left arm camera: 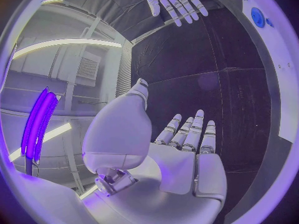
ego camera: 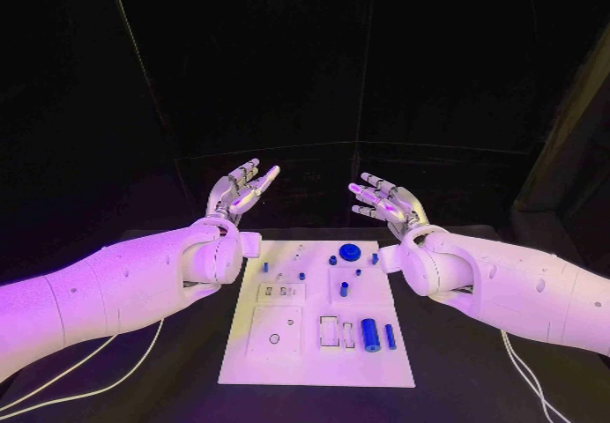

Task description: Assemble the parts on the task board

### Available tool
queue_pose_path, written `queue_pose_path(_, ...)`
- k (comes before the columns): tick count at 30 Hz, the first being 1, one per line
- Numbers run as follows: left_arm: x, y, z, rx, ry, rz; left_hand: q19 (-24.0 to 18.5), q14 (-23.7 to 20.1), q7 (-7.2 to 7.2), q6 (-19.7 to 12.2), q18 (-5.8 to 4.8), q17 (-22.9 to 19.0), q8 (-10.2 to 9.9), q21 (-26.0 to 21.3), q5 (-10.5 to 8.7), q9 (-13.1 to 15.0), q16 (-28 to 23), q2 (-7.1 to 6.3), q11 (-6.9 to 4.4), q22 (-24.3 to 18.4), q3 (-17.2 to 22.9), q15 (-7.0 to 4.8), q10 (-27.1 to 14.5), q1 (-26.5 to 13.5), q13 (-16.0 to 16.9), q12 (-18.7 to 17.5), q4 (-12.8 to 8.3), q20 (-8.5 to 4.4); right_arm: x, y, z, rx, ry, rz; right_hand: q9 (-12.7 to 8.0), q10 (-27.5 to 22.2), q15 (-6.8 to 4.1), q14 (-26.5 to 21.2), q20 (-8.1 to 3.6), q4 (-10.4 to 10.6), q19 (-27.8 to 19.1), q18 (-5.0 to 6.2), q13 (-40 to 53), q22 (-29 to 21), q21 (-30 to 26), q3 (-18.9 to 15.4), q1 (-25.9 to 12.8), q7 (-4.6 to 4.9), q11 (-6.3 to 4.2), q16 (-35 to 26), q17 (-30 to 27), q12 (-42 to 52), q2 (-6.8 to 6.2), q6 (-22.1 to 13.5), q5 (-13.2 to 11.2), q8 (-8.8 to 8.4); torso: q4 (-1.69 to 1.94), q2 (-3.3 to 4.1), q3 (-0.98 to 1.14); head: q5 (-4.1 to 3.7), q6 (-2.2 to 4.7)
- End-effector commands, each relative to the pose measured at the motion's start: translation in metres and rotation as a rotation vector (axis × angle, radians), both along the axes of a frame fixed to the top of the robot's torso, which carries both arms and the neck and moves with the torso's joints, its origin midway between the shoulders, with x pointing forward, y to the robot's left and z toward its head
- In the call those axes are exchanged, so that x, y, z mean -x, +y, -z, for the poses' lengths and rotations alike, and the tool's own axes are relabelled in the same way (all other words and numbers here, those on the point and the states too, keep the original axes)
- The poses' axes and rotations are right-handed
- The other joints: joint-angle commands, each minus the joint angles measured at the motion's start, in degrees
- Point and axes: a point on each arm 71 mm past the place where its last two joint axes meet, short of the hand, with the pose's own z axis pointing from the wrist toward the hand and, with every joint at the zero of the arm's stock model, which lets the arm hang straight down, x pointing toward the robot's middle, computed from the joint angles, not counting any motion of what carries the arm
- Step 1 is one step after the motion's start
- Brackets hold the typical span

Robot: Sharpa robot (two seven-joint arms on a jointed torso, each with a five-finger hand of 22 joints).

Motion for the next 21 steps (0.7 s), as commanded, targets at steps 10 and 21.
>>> queue_pose_path(10, 0.000, 0.012, -0.005, 0.075, -0.041, 0.056, 6.6, 15.0, 7.01, 9.5, 0.62, 1.9, 1.9, 2.9, 0.33, 1.0, 4.0, 2.76, 2.65, 1.5, 0.3, 1.92, 13.8, 5.2, 1.2, 2.3, -0.2, 1.67, -0.012, -0.014, -0.007, 0.256, -0.131, -0.091, 2.0, 33.7, -3.54, 35.1, -1.28, -7.8, 20.3, 4.87, 1.3, 2.2, 7.4, 0.5, 12.0, 4.97, -2.07, 4.4, 1.4, 3.9, 0.17, 33.4, -0.4, 4.27, -0.58, 1.88, 0.05, -0.34, 0.35)
queue_pose_path(21, 0.006, 0.021, -0.007, 0.075, -0.043, 0.063, 13.4, 18.7, 7.35, 14.3, 0.26, 2.0, 2.4, 5.6, 0.35, 1.3, 5.0, 3.70, 3.05, 2.6, -0.1, 2.33, 18.5, 6.6, 1.4, 2.5, -1.4, 1.70, -0.012, -0.024, -0.014, 0.374, -0.208, -0.113, 1.9, 37.2, -5.02, 40.9, -2.81, -9.2, 24.4, 4.86, 1.4, 1.7, 8.6, -0.1, 12.0, 4.42, -2.98, 3.5, 1.4, 2.3, 0.19, 36.6, -0.2, 2.54, 0.15, 3.13, 0.45, -0.19, 0.35)
